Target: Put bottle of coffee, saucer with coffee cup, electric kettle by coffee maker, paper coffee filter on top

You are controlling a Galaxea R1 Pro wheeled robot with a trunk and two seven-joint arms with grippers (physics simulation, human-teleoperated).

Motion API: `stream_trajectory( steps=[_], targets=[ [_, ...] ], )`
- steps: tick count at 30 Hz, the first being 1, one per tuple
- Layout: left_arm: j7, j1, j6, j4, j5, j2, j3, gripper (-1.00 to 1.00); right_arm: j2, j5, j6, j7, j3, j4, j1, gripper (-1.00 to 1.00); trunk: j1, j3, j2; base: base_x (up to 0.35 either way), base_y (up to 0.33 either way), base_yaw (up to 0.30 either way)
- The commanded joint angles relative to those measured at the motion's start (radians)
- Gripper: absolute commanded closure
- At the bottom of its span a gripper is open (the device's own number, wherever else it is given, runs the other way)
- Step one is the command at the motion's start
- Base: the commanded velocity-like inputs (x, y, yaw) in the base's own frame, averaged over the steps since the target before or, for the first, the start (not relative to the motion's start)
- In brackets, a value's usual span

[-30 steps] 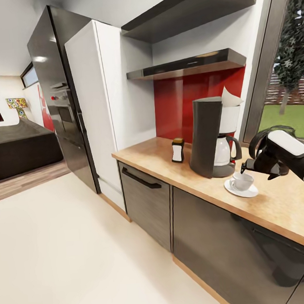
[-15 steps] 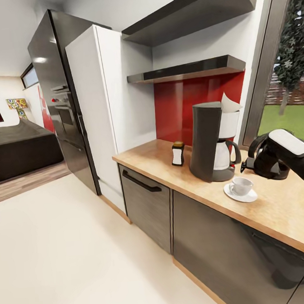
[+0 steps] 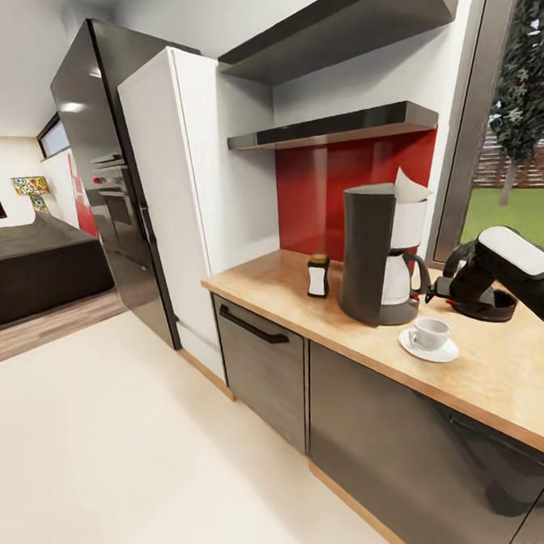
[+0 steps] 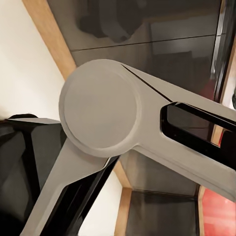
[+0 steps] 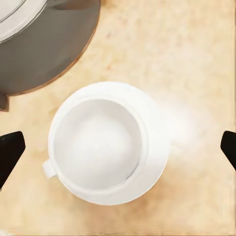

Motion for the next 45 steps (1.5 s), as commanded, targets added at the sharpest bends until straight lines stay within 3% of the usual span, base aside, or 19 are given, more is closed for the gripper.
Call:
stream_trajectory(
  steps=[1,11,14,20,22,25,26,27,29,31,34,36,38,40,42,44,45],
  targets=[
    [-0.003,-0.001,0.003,0.000,0.007,0.001,-0.008,-1.00,-0.001,-0.010,0.001,-0.010,0.005,-0.002,-0.002,-1.00,0.000,-0.001,-0.001,-0.178,0.000,0.000],
    [-0.003,-0.001,0.003,0.000,0.007,0.000,-0.009,-1.00,-0.001,-0.010,0.001,-0.010,0.005,-0.008,-0.001,-1.00,0.000,-0.001,-0.001,-0.250,0.037,0.000],
    [-0.003,-0.001,0.003,-0.001,0.007,0.000,-0.009,-1.00,-0.001,-0.010,0.001,-0.010,0.005,-0.048,-0.002,-1.00,0.000,-0.001,-0.001,-0.155,0.014,0.000],
    [-0.003,-0.001,0.003,-0.001,0.007,0.000,-0.009,-1.00,0.001,-0.020,0.000,-0.008,0.009,-0.232,-0.001,-1.00,0.000,-0.001,-0.001,-0.116,0.004,0.000],
    [-0.003,-0.001,0.003,-0.001,0.007,0.000,-0.009,-1.00,0.002,-0.044,0.000,-0.006,0.010,-0.272,-0.001,-1.00,0.000,-0.001,-0.001,-0.032,0.001,0.000],
    [-0.003,-0.001,0.003,-0.001,0.007,-0.001,-0.009,-1.00,0.004,-0.162,-0.002,-0.003,0.012,-0.395,0.004,-1.00,0.000,-0.001,-0.001,-0.016,0.000,0.000],
    [-0.003,-0.001,0.003,-0.001,0.007,-0.001,-0.009,-1.00,0.005,-0.184,-0.002,-0.002,0.012,-0.424,0.005,-1.00,0.000,-0.001,-0.001,-0.008,0.000,0.000],
    [-0.003,-0.001,0.003,-0.001,0.007,-0.001,-0.009,-1.00,0.006,-0.234,-0.003,0.008,0.014,-0.518,0.007,-1.00,0.000,-0.001,-0.001,-0.004,0.000,0.000],
    [-0.003,-0.001,0.003,-0.001,0.007,-0.001,-0.009,-1.00,0.008,-0.254,-0.004,0.035,0.016,-0.579,0.008,-1.00,0.000,-0.001,-0.001,-0.003,0.000,0.000],
    [-0.003,-0.001,0.002,-0.002,0.007,-0.001,-0.009,-1.00,0.017,-0.270,-0.004,0.110,0.034,-0.657,0.021,-1.00,0.000,-0.001,-0.001,-0.002,0.000,0.000],
    [-0.003,-0.001,0.002,-0.002,0.007,-0.001,-0.009,-1.00,0.050,-0.277,-0.019,0.301,0.107,-0.729,0.059,-1.00,0.000,-0.001,-0.001,0.000,0.000,0.000],
    [-0.003,-0.001,0.002,-0.002,0.007,-0.001,-0.010,-1.00,0.075,-0.275,-0.050,0.364,0.153,-0.758,0.086,-1.00,0.000,-0.001,-0.001,0.000,0.000,0.000],
    [-0.003,-0.001,0.001,-0.002,0.007,-0.001,-0.011,-1.00,0.095,-0.251,-0.078,0.388,0.194,-0.773,0.110,-1.00,0.000,-0.001,-0.001,0.000,0.000,0.000],
    [-0.003,-0.001,0.001,-0.002,0.007,-0.001,-0.012,-1.00,0.118,-0.182,-0.118,0.425,0.239,-0.782,0.156,-1.00,0.000,-0.001,-0.001,0.000,0.000,0.000],
    [-0.003,-0.001,0.002,-0.002,0.007,-0.001,-0.012,-1.00,0.125,-0.101,-0.155,0.496,0.264,-0.785,0.216,-1.00,0.000,-0.001,-0.001,0.000,0.000,0.000],
    [-0.003,-0.001,0.004,-0.003,0.007,0.001,-0.012,-1.00,0.126,0.121,-0.241,0.687,0.282,-0.785,0.355,-1.00,0.000,-0.001,-0.001,0.000,0.000,0.000],
    [-0.003,-0.001,0.005,-0.004,0.007,0.002,-0.008,-1.00,0.124,0.306,-0.308,0.812,0.286,-0.782,0.466,-1.00,0.000,-0.001,-0.001,0.000,0.000,0.000]
  ],
)
